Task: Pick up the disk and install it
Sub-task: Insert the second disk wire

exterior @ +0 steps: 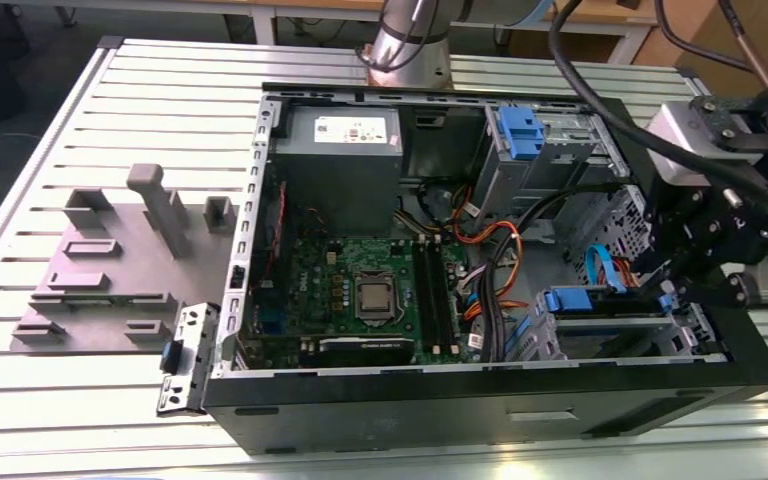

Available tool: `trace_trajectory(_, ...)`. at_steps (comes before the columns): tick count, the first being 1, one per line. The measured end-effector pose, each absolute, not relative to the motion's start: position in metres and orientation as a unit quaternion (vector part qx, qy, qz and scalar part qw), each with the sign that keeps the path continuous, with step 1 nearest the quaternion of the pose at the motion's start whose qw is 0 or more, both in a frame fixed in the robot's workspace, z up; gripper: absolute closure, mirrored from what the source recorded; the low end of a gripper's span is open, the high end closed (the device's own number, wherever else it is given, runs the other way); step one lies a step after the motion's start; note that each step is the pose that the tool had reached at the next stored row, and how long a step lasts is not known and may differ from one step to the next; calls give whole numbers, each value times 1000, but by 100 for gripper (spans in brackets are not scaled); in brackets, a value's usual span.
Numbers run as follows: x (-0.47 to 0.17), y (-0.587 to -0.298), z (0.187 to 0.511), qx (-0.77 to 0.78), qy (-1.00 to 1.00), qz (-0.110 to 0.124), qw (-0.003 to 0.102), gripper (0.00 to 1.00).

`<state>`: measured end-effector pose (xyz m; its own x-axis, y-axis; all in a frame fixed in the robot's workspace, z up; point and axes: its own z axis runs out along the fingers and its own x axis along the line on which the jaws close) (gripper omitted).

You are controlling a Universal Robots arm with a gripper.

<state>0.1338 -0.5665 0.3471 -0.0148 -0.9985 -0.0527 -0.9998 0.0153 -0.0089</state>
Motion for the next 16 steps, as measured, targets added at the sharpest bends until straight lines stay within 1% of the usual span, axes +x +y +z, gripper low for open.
trace_trajectory(8, 134, -566, 350, -702, 712, 16, 21, 70)
trace_trajectory(10, 134, -566, 350, -701, 712, 21, 16, 70)
trace_trajectory(16, 134, -567, 352, -701, 712, 24, 13, 70)
